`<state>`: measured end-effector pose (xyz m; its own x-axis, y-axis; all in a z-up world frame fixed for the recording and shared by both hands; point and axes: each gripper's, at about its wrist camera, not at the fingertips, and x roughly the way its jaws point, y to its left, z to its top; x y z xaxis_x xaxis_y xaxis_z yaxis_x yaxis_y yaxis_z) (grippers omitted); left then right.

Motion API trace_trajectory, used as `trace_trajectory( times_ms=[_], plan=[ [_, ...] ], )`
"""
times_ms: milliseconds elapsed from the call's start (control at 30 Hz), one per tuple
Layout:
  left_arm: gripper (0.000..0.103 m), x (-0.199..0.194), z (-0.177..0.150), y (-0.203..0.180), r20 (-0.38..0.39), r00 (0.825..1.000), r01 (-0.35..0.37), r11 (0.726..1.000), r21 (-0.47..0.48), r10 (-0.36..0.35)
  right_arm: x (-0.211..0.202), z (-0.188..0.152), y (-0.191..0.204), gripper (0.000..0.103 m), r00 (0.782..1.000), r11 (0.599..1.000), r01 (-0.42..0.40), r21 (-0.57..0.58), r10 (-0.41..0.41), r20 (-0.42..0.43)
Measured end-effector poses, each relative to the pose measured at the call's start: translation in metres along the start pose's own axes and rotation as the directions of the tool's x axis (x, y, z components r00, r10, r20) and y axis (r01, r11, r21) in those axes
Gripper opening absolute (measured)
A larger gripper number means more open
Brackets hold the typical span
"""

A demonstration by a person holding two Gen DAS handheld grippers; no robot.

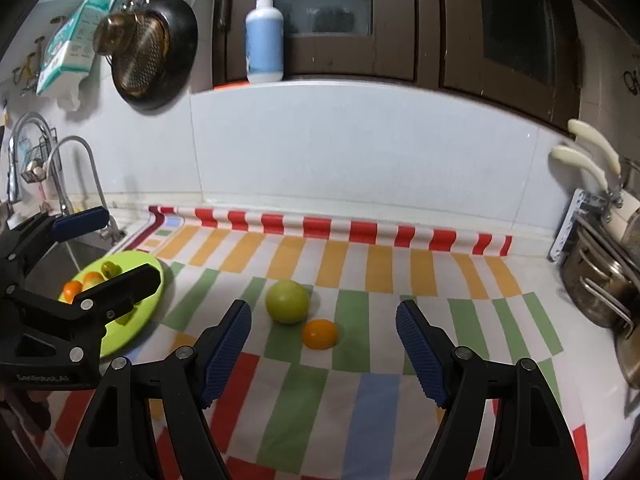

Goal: Organize fruits
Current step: 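Move both open grippers toward the green apple and small orange, then grasp the green apple with the left gripper while the right gripper grasps the small orange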

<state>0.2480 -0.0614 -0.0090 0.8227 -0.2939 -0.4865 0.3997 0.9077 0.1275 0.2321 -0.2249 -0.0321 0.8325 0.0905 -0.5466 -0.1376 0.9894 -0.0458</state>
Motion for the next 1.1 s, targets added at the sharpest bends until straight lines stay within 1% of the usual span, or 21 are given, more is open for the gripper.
trace_trajectory(
  times_ms=[100,200,433,600,733,900,967,1100],
  plan=[
    [0.089,0.017,-0.002,-0.001,-0.023,0.999,0.028,1.000,0.010,-0.028,0.016,-0.003,-0.005,0.075,0.999,1.000,-0.012,0.002,0.012,-0.029],
    [0.086,0.035,-0.004,-0.003,-0.053,0.997,0.053,0.998,0.025,-0.052,0.035,-0.007,-0.008,0.071,0.997,0.999,-0.035,0.010,0.035,-0.067],
    [0.085,0.069,-0.012,-0.007,-0.114,0.989,0.095,0.995,0.019,-0.092,0.071,-0.015,-0.013,0.063,0.987,0.997,-0.078,0.024,0.081,-0.142],
    [0.085,0.085,-0.018,-0.008,-0.145,0.985,0.096,0.995,0.023,-0.092,0.095,-0.022,-0.018,0.054,0.974,0.993,-0.113,0.047,0.120,-0.191],
    [0.085,0.094,-0.019,-0.008,-0.167,0.982,0.097,0.995,0.019,-0.093,0.109,-0.025,-0.019,0.050,0.964,0.988,-0.144,0.063,0.155,-0.218],
    [0.085,0.103,-0.020,-0.009,-0.186,0.977,0.103,0.995,0.011,-0.099,0.120,-0.027,-0.018,0.043,0.955,0.984,-0.163,0.072,0.175,-0.240],
    [0.085,0.106,-0.020,-0.010,-0.192,0.976,0.107,0.994,0.012,-0.103,0.123,-0.028,-0.019,0.037,0.950,0.982,-0.169,0.082,0.185,-0.251],
    [0.085,0.112,-0.021,-0.014,-0.206,0.972,0.121,0.993,0.008,-0.117,0.121,-0.029,-0.022,0.037,0.952,0.981,-0.169,0.092,0.187,-0.243]
  ],
)
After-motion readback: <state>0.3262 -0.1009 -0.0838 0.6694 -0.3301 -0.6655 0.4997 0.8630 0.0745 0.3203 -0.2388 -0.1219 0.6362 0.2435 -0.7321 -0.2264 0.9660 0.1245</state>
